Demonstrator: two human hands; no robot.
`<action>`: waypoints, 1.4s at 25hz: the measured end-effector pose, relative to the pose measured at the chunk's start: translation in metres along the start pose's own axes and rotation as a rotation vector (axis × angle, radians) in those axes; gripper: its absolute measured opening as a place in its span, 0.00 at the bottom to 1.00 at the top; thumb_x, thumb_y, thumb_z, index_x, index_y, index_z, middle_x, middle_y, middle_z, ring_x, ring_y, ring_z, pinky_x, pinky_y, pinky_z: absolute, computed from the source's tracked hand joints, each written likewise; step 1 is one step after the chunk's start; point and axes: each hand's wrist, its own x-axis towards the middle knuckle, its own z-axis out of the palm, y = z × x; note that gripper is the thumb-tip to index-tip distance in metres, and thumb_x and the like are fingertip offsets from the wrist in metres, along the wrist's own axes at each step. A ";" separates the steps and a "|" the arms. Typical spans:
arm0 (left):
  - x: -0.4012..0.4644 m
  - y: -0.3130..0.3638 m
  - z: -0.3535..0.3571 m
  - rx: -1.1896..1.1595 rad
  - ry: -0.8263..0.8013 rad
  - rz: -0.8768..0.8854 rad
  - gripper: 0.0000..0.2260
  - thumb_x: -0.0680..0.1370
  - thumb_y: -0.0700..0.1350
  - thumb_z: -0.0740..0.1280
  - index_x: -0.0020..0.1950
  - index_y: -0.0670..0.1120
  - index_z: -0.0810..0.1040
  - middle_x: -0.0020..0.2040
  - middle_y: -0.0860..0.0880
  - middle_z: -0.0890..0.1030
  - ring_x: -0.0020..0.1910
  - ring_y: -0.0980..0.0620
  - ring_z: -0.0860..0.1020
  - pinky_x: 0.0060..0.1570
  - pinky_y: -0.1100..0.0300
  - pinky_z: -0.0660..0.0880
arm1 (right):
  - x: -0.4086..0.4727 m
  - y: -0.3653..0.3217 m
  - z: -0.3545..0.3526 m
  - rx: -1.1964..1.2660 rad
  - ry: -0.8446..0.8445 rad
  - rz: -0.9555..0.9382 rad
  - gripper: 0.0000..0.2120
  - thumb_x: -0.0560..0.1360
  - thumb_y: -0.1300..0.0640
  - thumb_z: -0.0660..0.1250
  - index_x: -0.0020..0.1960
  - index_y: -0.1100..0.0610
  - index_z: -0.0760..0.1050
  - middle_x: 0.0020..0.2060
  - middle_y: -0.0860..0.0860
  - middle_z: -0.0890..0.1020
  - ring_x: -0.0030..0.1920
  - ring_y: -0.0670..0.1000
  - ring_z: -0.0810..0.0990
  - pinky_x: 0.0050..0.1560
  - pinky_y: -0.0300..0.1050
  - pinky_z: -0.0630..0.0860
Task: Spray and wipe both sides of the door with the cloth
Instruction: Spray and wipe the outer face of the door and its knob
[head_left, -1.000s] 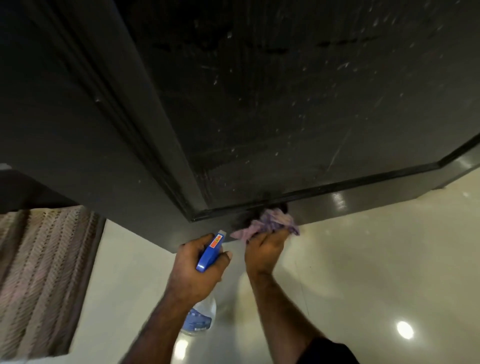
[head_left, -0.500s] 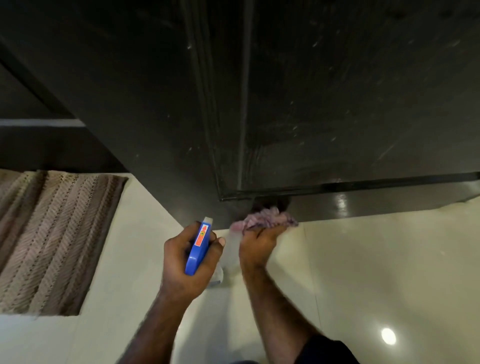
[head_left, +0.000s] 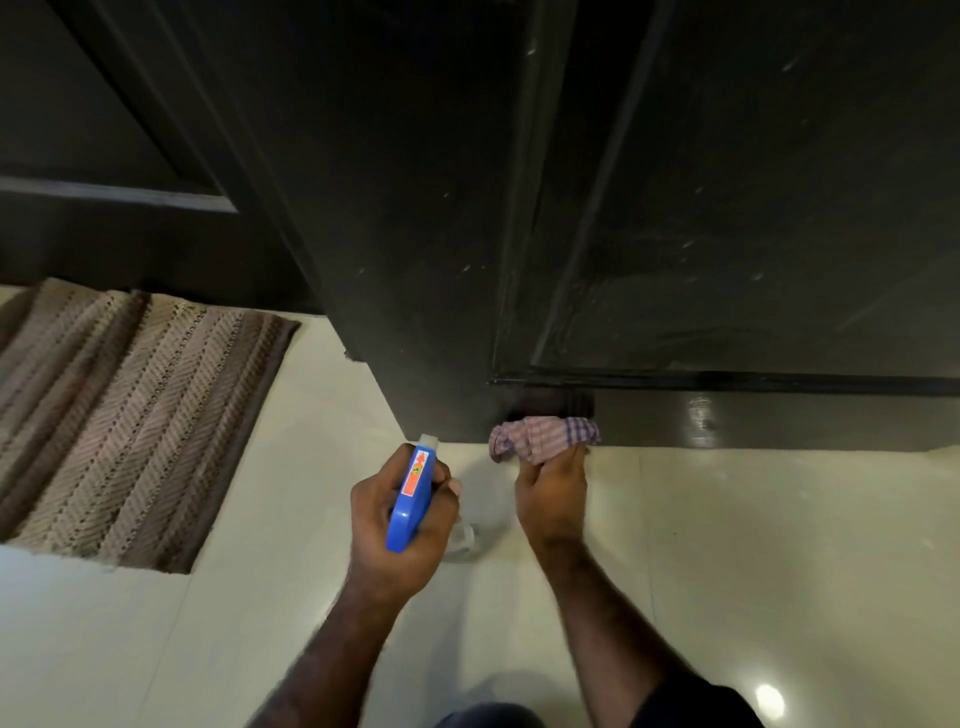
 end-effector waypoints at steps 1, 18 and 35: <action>-0.002 -0.001 -0.001 0.005 0.011 0.012 0.10 0.74 0.47 0.69 0.46 0.40 0.79 0.38 0.45 0.81 0.34 0.40 0.80 0.35 0.48 0.82 | -0.001 -0.006 -0.005 0.056 0.037 -0.047 0.26 0.84 0.54 0.64 0.77 0.66 0.68 0.67 0.66 0.79 0.61 0.60 0.83 0.60 0.36 0.72; -0.017 0.001 0.006 -0.016 -0.027 0.158 0.02 0.73 0.37 0.67 0.41 0.38 0.76 0.36 0.46 0.79 0.31 0.43 0.77 0.32 0.49 0.75 | 0.038 -0.086 -0.043 -0.365 0.251 -1.450 0.12 0.85 0.61 0.62 0.61 0.59 0.83 0.58 0.59 0.85 0.58 0.60 0.78 0.58 0.57 0.75; -0.019 -0.013 0.005 -0.058 -0.031 0.121 0.03 0.74 0.36 0.69 0.42 0.42 0.76 0.35 0.45 0.79 0.29 0.41 0.76 0.31 0.45 0.75 | 0.038 -0.071 0.021 -0.691 -0.087 -1.513 0.13 0.87 0.52 0.60 0.65 0.54 0.79 0.60 0.53 0.83 0.59 0.55 0.84 0.58 0.51 0.81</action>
